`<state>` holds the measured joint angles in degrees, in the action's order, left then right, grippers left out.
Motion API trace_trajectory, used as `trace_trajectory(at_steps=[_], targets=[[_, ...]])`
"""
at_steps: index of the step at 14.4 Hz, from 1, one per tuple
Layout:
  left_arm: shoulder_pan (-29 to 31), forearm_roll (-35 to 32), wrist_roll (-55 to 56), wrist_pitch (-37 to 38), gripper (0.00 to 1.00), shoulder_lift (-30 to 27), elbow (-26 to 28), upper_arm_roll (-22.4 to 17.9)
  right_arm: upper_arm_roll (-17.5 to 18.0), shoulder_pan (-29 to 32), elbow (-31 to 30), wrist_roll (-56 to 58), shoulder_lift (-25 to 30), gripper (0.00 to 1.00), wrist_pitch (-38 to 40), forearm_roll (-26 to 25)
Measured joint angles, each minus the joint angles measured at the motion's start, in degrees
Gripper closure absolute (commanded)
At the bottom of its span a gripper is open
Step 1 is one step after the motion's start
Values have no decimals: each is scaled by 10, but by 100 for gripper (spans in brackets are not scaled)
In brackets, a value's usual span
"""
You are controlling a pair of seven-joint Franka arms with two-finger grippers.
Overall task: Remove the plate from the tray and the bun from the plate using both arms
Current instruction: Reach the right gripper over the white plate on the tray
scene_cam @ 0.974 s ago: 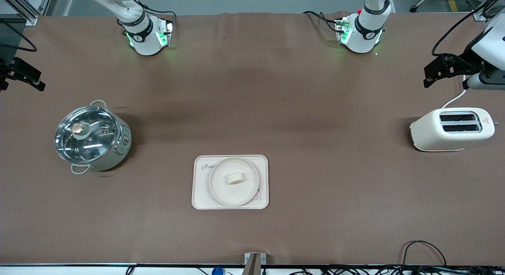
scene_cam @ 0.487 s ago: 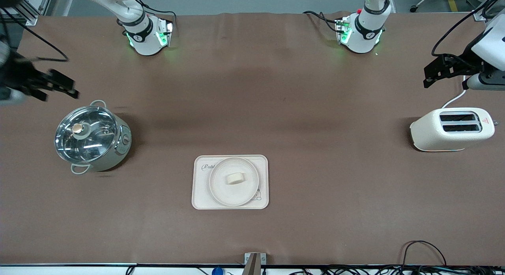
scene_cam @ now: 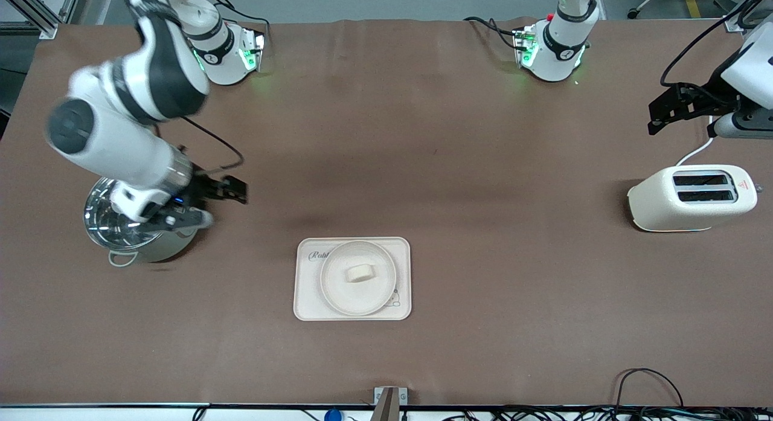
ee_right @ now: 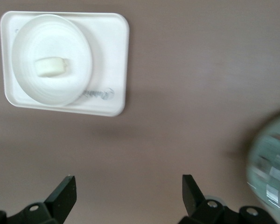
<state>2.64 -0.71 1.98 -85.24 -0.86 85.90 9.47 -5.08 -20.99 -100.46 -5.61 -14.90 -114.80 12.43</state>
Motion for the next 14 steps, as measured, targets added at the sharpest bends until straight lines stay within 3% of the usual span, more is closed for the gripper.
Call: trace_trajectory(at_steps=[6,9,14], targets=[[0,0,0,0,0,0,0,0,0,-55,7,-2,-134,3,-141,121],[0,0,0,0,0,1,0,0,0,-69,27,-2,-191,12,-194,138],[-1,0,0,1,0,2,0,0,0,-94,70,-44,-255,36,-262,157]])
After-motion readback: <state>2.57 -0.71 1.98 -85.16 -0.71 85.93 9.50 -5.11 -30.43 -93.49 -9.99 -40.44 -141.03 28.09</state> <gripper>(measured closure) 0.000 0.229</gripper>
